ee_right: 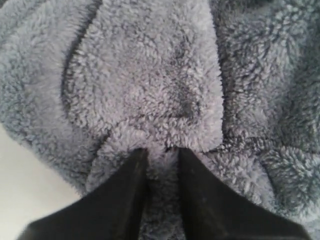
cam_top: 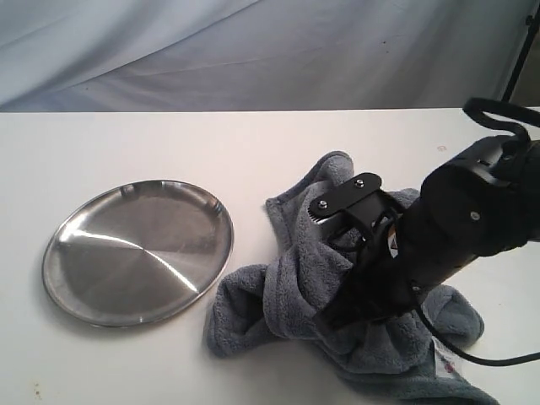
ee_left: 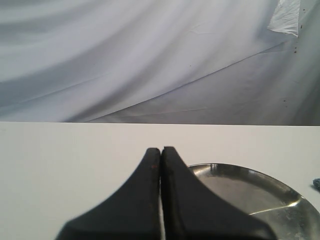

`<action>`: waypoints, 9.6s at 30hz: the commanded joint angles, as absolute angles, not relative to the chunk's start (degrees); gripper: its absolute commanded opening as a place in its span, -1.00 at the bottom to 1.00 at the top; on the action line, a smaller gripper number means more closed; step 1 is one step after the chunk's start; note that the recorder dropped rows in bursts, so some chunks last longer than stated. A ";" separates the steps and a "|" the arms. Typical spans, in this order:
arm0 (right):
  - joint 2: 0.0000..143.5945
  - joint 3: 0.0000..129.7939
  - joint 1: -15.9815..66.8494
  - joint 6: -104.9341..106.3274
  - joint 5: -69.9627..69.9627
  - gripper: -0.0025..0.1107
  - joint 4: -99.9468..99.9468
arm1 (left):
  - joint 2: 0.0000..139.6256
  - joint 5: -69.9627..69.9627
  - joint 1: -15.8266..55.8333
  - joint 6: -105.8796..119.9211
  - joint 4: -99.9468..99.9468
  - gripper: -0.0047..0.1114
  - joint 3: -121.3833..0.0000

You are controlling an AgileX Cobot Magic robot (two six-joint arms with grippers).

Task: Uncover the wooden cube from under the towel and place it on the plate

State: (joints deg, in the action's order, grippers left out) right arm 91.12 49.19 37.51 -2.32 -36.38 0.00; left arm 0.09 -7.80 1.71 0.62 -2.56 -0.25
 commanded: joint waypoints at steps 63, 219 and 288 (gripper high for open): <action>86.69 39.15 40.04 -4.68 -30.16 -0.96 -4.07 | 0.00 -7.77 1.60 0.47 -2.52 -0.89 0.00; 113.01 75.46 30.09 -40.93 -40.46 0.06 10.03 | 0.00 -7.77 1.60 0.46 -2.52 -0.89 0.00; 130.76 105.91 46.84 -7.97 -38.07 -0.46 -4.89 | 0.00 -7.77 1.60 0.61 -2.52 -0.89 0.00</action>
State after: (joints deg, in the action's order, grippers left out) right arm 130.85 105.12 46.78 -8.72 -38.90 -4.44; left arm 0.09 -7.80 1.71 0.62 -2.56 -0.25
